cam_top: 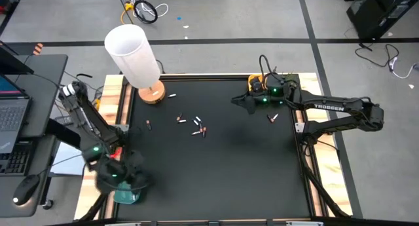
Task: Sort batteries
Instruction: Put the black battery into the yellow bin
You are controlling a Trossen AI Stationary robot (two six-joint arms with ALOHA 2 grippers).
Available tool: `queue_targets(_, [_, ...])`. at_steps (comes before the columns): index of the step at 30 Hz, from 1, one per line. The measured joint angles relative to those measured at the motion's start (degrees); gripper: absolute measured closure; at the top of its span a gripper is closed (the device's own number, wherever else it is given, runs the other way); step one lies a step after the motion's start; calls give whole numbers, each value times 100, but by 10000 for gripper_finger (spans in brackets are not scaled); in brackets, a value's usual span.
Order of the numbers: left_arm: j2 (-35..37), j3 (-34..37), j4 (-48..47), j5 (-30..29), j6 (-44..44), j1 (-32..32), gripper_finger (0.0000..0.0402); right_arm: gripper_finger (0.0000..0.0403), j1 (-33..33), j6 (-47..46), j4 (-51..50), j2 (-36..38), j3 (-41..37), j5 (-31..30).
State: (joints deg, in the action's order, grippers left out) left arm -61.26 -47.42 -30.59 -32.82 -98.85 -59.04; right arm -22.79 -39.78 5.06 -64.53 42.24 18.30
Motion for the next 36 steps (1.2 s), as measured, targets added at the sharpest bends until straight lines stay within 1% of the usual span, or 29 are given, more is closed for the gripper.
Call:
queue_targets(1, [-85, 56, 33, -39, -3, 154, 261, 279, 20, -72, -11, 0, 0, 109])
queue_targets(3, [-247, 109, 95, 26, -401, 507, 263, 288, 106, -216, -87, 0, 0, 256])
queue_targets(5, [-373, 113, 315, 111, -659, 932, 270, 301, 228, -214, -288, 47, 0, 220])
queue_targets(7, [-513, 113, 742, 160, -483, 1394, 279, 314, 367, 0, -506, 133, -2, 58])
queue_targets(10, [-651, 53, 850, 99, -146, 2104, 294, 325, 503, 292, -853, 263, 0, 40])
queue_targets(13, [-729, -78, 820, 54, 529, 2835, 306, 328, 594, 599, -1422, 441, 7, 86])
queue_targets(16, [-813, -357, 893, 136, 1370, 3599, 311, 328, 610, 1118, -2492, 600, 198, 72])
queue_targets(19, [-959, -609, 855, 573, 2300, 4306, 312, 327, 610, 1579, -3580, 738, 379, -205])
queue_targets(22, [-1131, -806, 869, 979, 3043, 4906, 312, 324, 609, 1740, -4257, 903, 359, -627])
queue_targets(24, [-1250, -876, 1099, 1228, 3444, 5237, 312, 316, 605, 1734, -4630, 957, 273, -859])
queue_targets(27, [-1412, -915, 1607, 1704, 4009, 5635, 312, 302, 605, 1414, -4998, 994, 24, -1161])
queue_targets(31, [-1535, -925, 2228, 2365, 4615, 6046, 312, 280, 605, 556, -5110, 973, -451, -1283])
queue_targets(36, [-1559, -925, 2643, 2710, 5056, 6290, 312, 259, 576, -668, -5209, 966, -1006, -1645])
